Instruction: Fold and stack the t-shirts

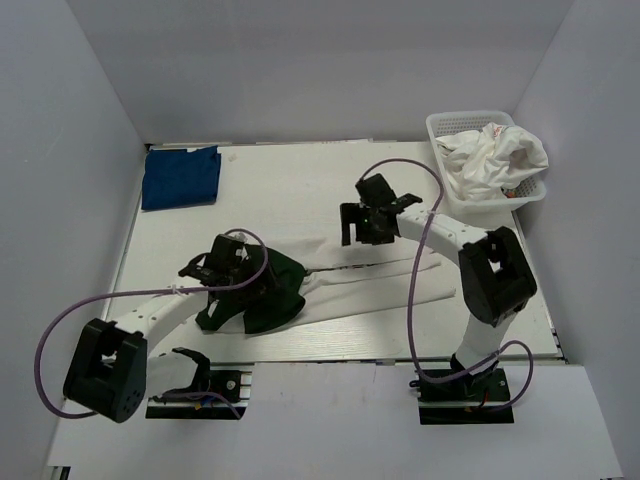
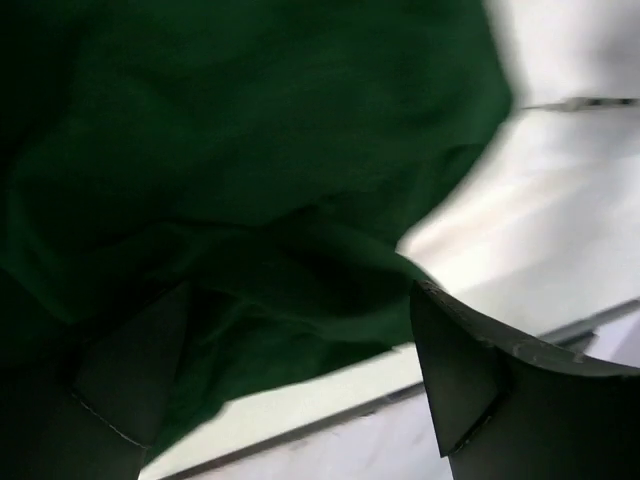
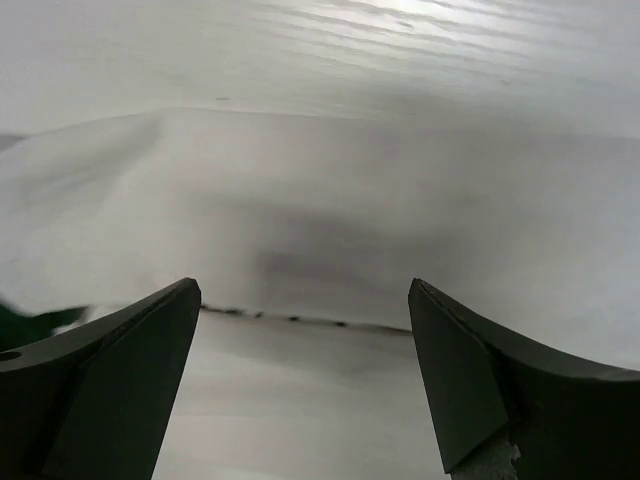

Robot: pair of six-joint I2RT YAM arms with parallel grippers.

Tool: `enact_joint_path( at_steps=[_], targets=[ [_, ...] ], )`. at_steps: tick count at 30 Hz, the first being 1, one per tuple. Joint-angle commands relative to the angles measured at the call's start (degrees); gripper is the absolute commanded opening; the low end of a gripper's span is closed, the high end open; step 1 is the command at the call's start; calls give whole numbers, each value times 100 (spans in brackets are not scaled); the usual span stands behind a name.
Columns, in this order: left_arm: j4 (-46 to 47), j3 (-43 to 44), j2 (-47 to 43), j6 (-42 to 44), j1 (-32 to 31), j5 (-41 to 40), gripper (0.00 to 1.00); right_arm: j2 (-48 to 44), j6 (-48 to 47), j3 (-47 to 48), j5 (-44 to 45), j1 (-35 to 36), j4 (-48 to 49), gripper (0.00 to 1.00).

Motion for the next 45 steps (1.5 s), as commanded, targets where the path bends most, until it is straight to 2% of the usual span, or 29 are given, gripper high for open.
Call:
enact_joint_path(
  at_steps=[1, 4, 8, 9, 11, 12, 14, 15, 16, 17, 18, 20, 21, 23, 24, 26, 28, 32, 37, 40, 43, 45],
  targets=[
    [506, -267, 93, 92, 40, -158, 100, 294, 218, -206, -280, -299, 227, 90],
    [761, -250, 646, 153, 40, -519, 100, 488, 411, -477, -289, -396, 183, 90],
    [577, 812, 1832, 469, 101, -1134, 100, 50, 534, -1268, -324, -431, 446, 90],
    [517, 1031, 2356, 470, 101, -1291, 100, -152, 534, -1522, -316, -370, 525, 90],
    [341, 1883, 2947, 750, 172, -1416, 100, -486, 534, -1961, -552, -291, 604, 90],
    [244, 2599, 3594, 829, 250, -1555, 100, -731, 525, -2095, -614, -273, 657, 90],
    [-54, 3428, 4326, 1093, 321, -1557, 100, -1240, 604, -2534, -685, -37, 763, 90],
    [-212, 4399, 4713, 1094, 382, -1452, 100, -1339, 752, -2623, -580, 69, 781, 90],
    [-431, 4983, 5117, 1216, 383, -1329, 100, -1410, 823, -2710, -597, 200, 790, 90],
    [-912, 5589, 5948, 1295, 383, -1276, 100, -1524, 989, -2920, -588, 532, 781, 90],
    [-1160, 6839, 6356, 1357, 383, -1275, 100, -1568, 1043, -2983, -675, 666, 772, 90],
    [-1812, 8181, 7557, 1410, 383, -1214, 100, -1569, 1009, -3089, -825, 1183, 842, 90],
    [-1926, 9345, 7913, 1471, 383, -1075, 100, -1552, 957, -3124, -964, 1325, 834, 90],
    [-1867, 10232, 8494, 1472, 383, -776, 100, -1516, 729, -3124, -1106, 1764, 886, 90],
    [-1727, 10566, 8775, 1341, 383, -322, 100, -1516, 519, -3107, -1211, 1845, 860, 90],
    [-1131, 10369, 8777, 1191, 435, 217, 100, -1586, 297, -3116, -1440, 2099, 869, 90],
    [-435, 9903, 8637, 884, 435, 359, 100, -1778, 16, -3151, -1659, 2231, 912, 90],
    [-372, 10243, 8803, 673, 435, 202, 100, -2148, -151, -3133, -1704, 2320, 1149, 90],
    [778, 10305, 9154, 14, 550, 323, 100, -2490, -476, -3019, -1889, 2408, 1352, 90],
    [1463, 10621, 9576, -487, 672, 910, 100, -2658, -486, -3045, -1819, 2417, 1528, 90],
    [2017, 10622, 9464, -725, 673, 1403, 100, -3035, -276, -3089, -1285, 2391, 1624, 90],
    [2019, 10622, 9183, -577, 673, 1476, 100, -3167, -248, -3177, -1143, 2399, 1694, 90]
  ],
)
